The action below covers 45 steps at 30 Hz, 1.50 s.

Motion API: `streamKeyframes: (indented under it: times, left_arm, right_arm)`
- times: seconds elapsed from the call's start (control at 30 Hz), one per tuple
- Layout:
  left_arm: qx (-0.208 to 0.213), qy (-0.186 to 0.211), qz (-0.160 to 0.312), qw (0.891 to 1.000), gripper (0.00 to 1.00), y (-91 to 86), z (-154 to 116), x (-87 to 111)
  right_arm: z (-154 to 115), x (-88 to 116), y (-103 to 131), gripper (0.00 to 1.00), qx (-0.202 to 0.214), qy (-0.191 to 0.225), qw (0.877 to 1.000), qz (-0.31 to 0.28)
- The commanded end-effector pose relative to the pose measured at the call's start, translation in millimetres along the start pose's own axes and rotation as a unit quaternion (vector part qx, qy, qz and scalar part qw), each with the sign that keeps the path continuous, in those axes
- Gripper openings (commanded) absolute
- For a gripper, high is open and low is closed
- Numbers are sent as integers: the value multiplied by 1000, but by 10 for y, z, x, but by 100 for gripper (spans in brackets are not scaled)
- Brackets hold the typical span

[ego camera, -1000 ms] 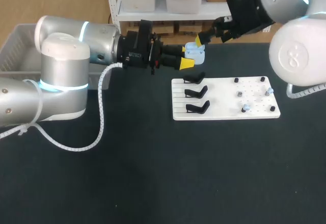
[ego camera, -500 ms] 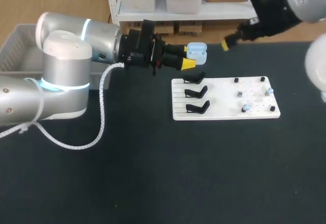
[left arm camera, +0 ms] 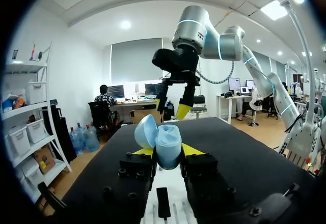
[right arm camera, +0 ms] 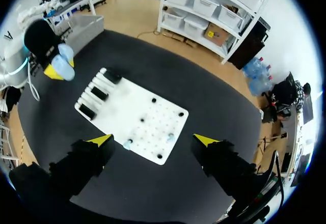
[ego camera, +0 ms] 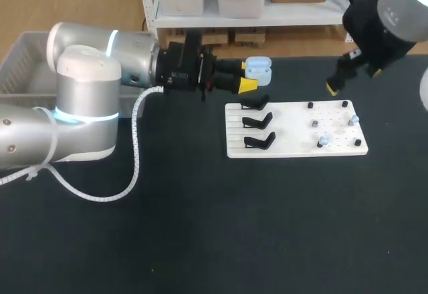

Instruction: Pick up each earbud case from the left stands, insert the matching earbuds, close the lid, and place the case in the box.

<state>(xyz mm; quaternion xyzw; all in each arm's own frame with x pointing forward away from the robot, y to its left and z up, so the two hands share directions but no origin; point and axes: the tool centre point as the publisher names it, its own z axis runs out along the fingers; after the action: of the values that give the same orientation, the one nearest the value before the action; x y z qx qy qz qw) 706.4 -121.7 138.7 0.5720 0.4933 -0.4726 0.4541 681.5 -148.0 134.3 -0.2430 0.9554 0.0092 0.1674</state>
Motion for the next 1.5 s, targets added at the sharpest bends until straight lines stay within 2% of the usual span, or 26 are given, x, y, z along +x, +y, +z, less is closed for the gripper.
streamKeyframes:
  times: [0.03,0.2,0.4,0.67,0.8,0.87,0.97,1.03,1.37,1.5]
  left_arm:
    - [-4,-1,1,1000,0,-27,-2,0]
    - [-4,-1,1,1000,0,-27,-2,0]
    - [-4,-1,1,1000,0,-27,-2,0]
    - [-4,-1,1,1000,0,-27,-2,0]
    - [-4,-1,1,1000,0,-27,-2,0]
    - [-4,-1,1,1000,0,-27,-2,0]
    - [-4,-1,1,1000,0,-27,-2,0]
    - [-4,-1,1,1000,0,-27,-2,0]
    - [-4,-1,1,1000,0,-27,-2,0]
    - [-4,-1,1,1000,0,-27,-2,0]
  right_arm:
    - [116,39,9,100,15,21,1000,-1]
    - [251,149,-31,100,9,47,999,1]
    - [397,247,-59,100,7,88,996,-27]
    - [552,286,-116,98,3,105,994,-41]
    - [623,299,-145,92,-1,108,993,-41]
    - [668,312,-166,86,-5,110,993,-39]
    - [738,342,-210,50,-12,110,993,-36]
    - [754,352,-215,45,-16,110,993,-35]
    - [839,361,-222,46,-25,97,994,-42]
    - [884,385,-231,49,-22,97,994,-46]
